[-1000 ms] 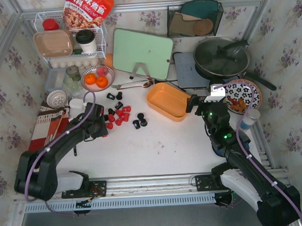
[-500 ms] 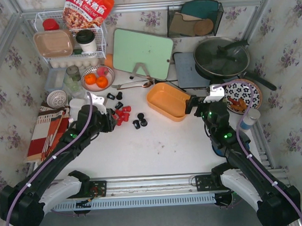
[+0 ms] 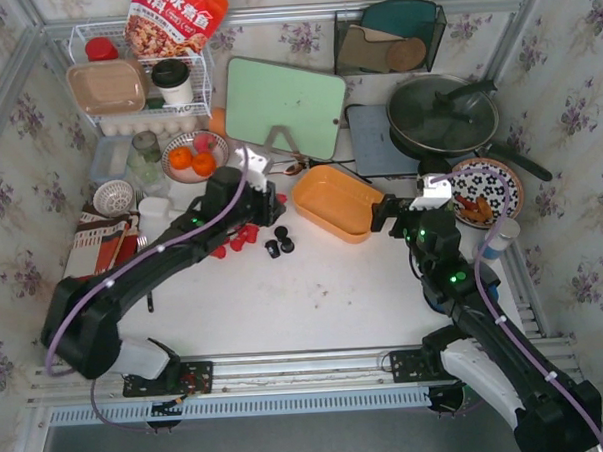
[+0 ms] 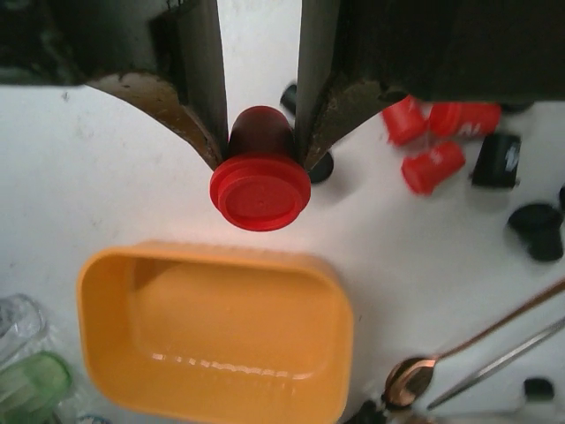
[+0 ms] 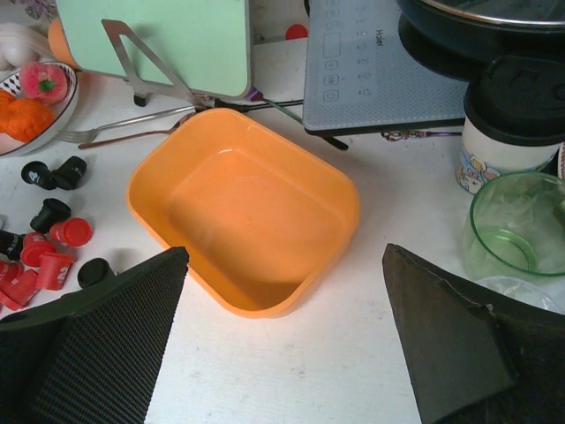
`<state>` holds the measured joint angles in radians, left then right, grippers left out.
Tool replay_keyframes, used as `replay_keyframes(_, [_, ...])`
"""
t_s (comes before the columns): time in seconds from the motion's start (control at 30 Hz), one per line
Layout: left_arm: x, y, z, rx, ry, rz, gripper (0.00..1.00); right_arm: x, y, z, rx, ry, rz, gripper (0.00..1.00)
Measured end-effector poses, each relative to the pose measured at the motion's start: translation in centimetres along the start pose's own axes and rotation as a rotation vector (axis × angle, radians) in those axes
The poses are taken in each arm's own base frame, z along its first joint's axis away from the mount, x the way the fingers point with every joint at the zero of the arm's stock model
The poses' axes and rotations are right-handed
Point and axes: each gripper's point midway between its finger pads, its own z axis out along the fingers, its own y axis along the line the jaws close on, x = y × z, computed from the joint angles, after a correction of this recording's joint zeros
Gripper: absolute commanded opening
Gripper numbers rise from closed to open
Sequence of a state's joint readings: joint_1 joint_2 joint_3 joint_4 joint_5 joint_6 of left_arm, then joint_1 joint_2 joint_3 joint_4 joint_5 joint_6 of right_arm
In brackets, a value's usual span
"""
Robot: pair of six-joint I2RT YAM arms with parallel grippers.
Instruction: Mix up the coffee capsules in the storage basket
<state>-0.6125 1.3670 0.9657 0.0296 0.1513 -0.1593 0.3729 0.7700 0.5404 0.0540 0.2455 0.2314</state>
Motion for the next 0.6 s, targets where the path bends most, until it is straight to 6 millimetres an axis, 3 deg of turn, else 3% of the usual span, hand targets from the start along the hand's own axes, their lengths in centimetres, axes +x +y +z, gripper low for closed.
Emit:
replay_keyframes(0.3, [-2.0,-2.9,9.2,0.064,0.037,0.047,0.18,1.2,-0.5,-0.5,0.009,0.006,0.027,1.0])
replay_keyframes(0.5, [-1.7,-2.7,14.6,0.037,0.079,0.059,0.2,1.2,-0.1,-0.8,-0.012,-0.001,0.048,1.0])
replay_keyframes(0.6, [-0.8,-2.4,16.6,0.015,0.113,0.06,0.26,1.4,-0.1,-0.9,-0.017,0.001,0.052,1.0])
